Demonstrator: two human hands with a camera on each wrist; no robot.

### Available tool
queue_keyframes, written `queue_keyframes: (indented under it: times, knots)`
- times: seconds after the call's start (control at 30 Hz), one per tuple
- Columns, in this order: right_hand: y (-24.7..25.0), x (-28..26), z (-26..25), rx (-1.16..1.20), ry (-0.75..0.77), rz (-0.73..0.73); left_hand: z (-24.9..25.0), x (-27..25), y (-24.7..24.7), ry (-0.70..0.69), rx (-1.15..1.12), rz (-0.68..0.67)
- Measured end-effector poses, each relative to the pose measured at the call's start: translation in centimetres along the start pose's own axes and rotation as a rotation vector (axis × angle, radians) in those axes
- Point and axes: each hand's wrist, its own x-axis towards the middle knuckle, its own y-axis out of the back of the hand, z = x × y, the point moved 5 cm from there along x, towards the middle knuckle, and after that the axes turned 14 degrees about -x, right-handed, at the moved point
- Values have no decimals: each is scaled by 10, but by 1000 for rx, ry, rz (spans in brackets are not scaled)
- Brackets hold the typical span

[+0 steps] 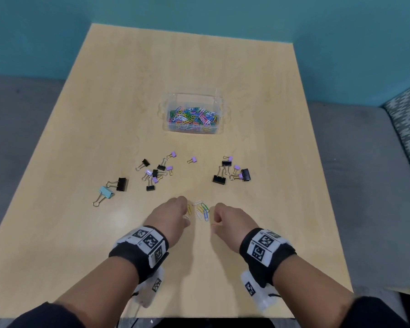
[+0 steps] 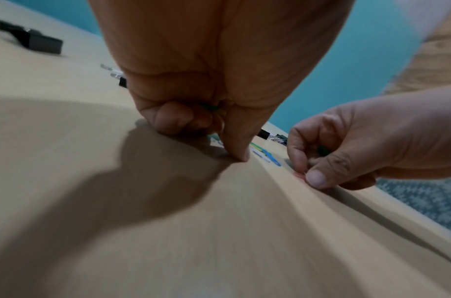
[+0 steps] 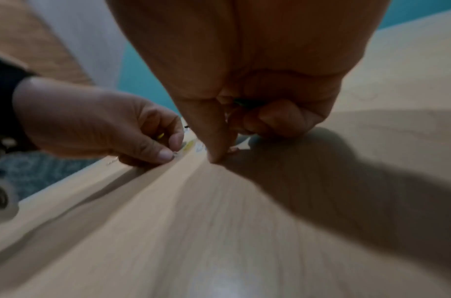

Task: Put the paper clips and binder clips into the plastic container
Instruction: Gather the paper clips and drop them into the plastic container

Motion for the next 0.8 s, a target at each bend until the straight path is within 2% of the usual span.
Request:
queue_keyframes:
  times: [0.07, 0.23, 0.33, 0.37, 0.4, 0.5, 0.53, 0.6, 0.7, 0.77, 0.8]
  knots:
    - [-1, 1, -4, -101, 30, -4, 0, 1, -1, -26, 61, -25]
    - [-5, 5, -10, -150, 45, -4, 3, 0, -4, -49, 139, -30]
    - [-8, 4, -13, -197, 77, 46, 1, -5, -6, -77, 72, -41]
    - [-10, 4, -14, -222, 87, 56, -2, -6, -5, -52, -44, -43]
    - [-11, 3, -15, -240, 96, 62, -6, -7, -2, 4, -261, -40]
    - [-14, 1, -16, -262, 138, 83, -16, -15, -1, 251, -1249, -74]
    - [-15, 1, -15, -264, 150, 88, -15, -17, 1, 282, -1479, -99]
    - [-15, 0, -14, -252, 155, 88, -14, -19, 7, 292, -1656, -132]
    - [-13, -3, -5, -71, 96, 74, -11, -17, 12, 316, -1712, -124]
    - [-11, -5, 6, 264, -40, 71, -11, -15, 12, 354, -1721, -60]
    - [-11, -5, 12, 529, -117, 48, -12, -13, 11, 381, -1693, -19]
